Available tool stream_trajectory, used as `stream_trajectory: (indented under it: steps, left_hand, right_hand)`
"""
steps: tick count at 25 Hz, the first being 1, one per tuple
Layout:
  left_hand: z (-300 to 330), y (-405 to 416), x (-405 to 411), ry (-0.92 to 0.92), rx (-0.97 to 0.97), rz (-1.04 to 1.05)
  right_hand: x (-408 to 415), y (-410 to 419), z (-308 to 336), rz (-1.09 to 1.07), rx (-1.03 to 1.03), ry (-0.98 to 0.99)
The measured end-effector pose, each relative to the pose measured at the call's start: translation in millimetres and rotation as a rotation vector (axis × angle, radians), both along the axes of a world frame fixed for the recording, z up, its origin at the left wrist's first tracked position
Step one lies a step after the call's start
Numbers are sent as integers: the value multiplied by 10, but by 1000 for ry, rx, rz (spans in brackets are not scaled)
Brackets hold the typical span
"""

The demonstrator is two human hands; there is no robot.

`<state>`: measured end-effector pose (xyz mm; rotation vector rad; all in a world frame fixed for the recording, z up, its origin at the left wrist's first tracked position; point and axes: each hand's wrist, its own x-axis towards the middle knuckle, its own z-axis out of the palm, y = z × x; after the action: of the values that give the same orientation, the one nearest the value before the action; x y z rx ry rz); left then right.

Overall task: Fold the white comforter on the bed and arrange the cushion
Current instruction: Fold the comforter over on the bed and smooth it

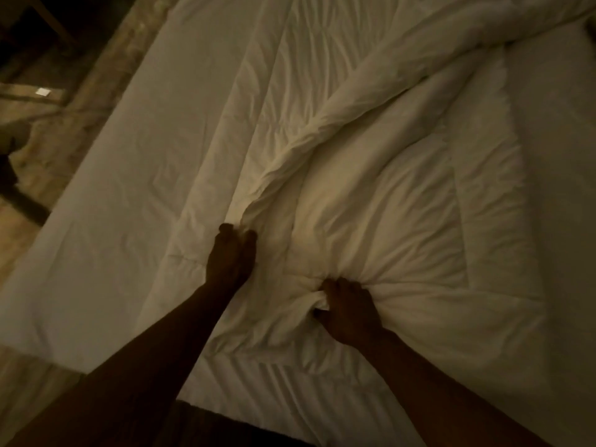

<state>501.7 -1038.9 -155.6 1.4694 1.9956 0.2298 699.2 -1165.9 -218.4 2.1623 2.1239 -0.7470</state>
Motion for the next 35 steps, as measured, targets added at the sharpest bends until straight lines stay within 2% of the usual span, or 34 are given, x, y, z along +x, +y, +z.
stream_trajectory:
  steps: [2, 4, 6, 8, 10, 14, 16, 20, 22, 23, 25, 27, 29, 31, 32, 35]
  left_hand:
    - [10, 334, 25, -82, -76, -9]
    - [-26, 568, 53, -96, -138, -119]
    - [23, 575, -28, -149, -74, -195]
    - [205, 581, -246, -222, -4, -199]
    - [460, 732, -537, -219, 39, -249]
    - [667, 1069, -1154, -238, 2, -284]
    - [494, 1117, -1404, -132, -8, -295]
    - [-116, 1061, -1760, 193, -20, -294]
    - [-313, 1013, -1717, 262, -44, -254]
    - [-359, 955, -1677, 268, -35, -223]
    - [-395, 745, -1628, 342, 116, -227]
    - [-325, 418, -1528, 448, 331, -348]
    - [-258, 16, -1279, 396, 408, -524]
    - [-243, -440, -859, 304, 363, -796]
    - [-263, -664, -632, 263, 344, -947]
    - [-324, -1184, 76, 140, 373, -1250]
  right_hand:
    - [-53, 50, -32, -28, -3, 26]
    - [-76, 56, -24, -64, -75, 51]
    - [-93, 20, 91, -155, -92, 140]
    - [-149, 43, 443, -259, -138, 281]
    - [-267, 146, 776, -315, -190, 429]
    - [-732, 230, 1122, -178, -172, 535]
    - [-996, 212, 1007, -114, -188, 488]
    - [-1430, 54, 359, 22, -207, 290]
    - [-1481, 18, 79, 17, -153, 222]
    - [-1469, 11, -1, 4, -123, 221]
    - [-1386, 13, 22, -2, -131, 295]
    - [-1220, -42, 177, -37, -105, 413]
    - [-964, -185, 353, -125, 112, 428]
    - [-589, -406, 447, -230, 393, 271]
    - [-373, -524, 461, -300, 469, 180]
    - [389, -983, 403, -552, 450, -50]
